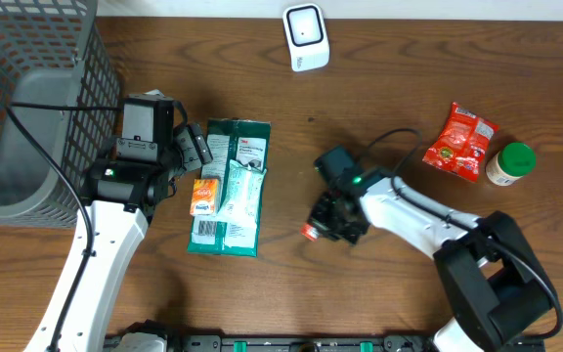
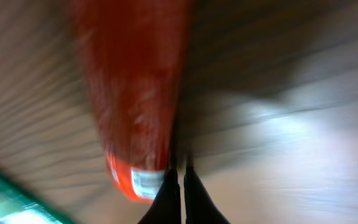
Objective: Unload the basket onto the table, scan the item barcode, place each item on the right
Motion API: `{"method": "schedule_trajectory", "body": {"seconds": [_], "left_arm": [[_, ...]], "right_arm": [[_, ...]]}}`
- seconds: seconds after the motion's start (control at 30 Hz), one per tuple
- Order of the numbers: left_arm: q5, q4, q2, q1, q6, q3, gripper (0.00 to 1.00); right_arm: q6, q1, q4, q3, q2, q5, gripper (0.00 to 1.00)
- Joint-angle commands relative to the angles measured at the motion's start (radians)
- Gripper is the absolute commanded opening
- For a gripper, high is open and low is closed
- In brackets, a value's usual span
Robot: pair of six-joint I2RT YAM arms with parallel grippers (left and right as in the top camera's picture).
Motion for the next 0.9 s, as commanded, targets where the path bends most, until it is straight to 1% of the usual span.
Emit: {"method": "schedule_trajectory", "body": {"seconds": [0.0, 0.1, 0.17, 0.23, 0.3, 0.33, 0.37, 0.43, 0.47, 0.5, 0.63, 0.7, 0.73, 0.77, 0.87], "left_arm": [[-0.01, 0.0, 0.004, 0.004, 0.009, 0.004, 0.84], [-0.01, 0.0, 0.004, 0.004, 0.009, 0.004, 0.85], [-0.01, 0.0, 0.004, 0.004, 0.009, 0.004, 0.84], [-0.01, 0.0, 0.004, 0.004, 0.009, 0.004, 0.84], [-0.01, 0.0, 0.004, 0.004, 0.009, 0.004, 0.85], [-0.01, 0.0, 0.004, 0.004, 0.009, 0.004, 0.84], [-0.01, 0.0, 0.004, 0.004, 0.009, 0.004, 0.84], [-0.01, 0.0, 0.004, 0.004, 0.009, 0.004, 0.84], [-0.01, 0.0, 0.004, 0.004, 0.009, 0.004, 0.84], [-0.01, 0.0, 0.004, 0.004, 0.009, 0.004, 0.84], [-0.01, 0.0, 0.004, 0.004, 0.009, 0.004, 0.85], [-0.01, 0.0, 0.004, 0.004, 0.009, 0.004, 0.84], [-0.01, 0.0, 0.004, 0.004, 0.009, 0.004, 0.84], [-0.01, 0.0, 0.004, 0.004, 0.009, 0.004, 0.84], [-0.01, 0.0, 0.004, 0.004, 0.009, 0.004, 0.85]], "right_arm": [[0.102, 0.051, 0.096, -0.026, 0.01, -0.026, 0.01], [0.09, 0.055, 0.128, -0.023, 0.007, -0.053, 0.01], [0.041, 0.039, 0.129, -0.014, -0.001, -0.098, 0.01], [-0.068, 0.01, 0.134, 0.011, -0.023, -0.122, 0.01], [-0.207, -0.015, 0.132, 0.039, -0.047, -0.125, 0.01], [-0.294, -0.027, 0.127, 0.053, -0.061, -0.14, 0.01], [-0.467, -0.055, 0.101, 0.081, -0.09, -0.164, 0.02], [-0.574, -0.086, 0.068, 0.1, -0.118, -0.152, 0.03], [-0.613, -0.104, 0.064, 0.104, -0.13, -0.135, 0.01], [-0.646, -0.128, 0.065, 0.104, -0.142, -0.091, 0.01], [-0.664, -0.192, 0.088, 0.101, -0.132, 0.09, 0.01], [-0.689, -0.208, 0.106, 0.1, -0.111, 0.11, 0.11], [-0.702, -0.212, 0.118, 0.1, -0.098, 0.109, 0.13], [-0.71, -0.213, 0.13, 0.1, -0.082, 0.106, 0.15], [-0.764, -0.208, 0.174, 0.1, -0.034, 0.106, 0.16]]}}
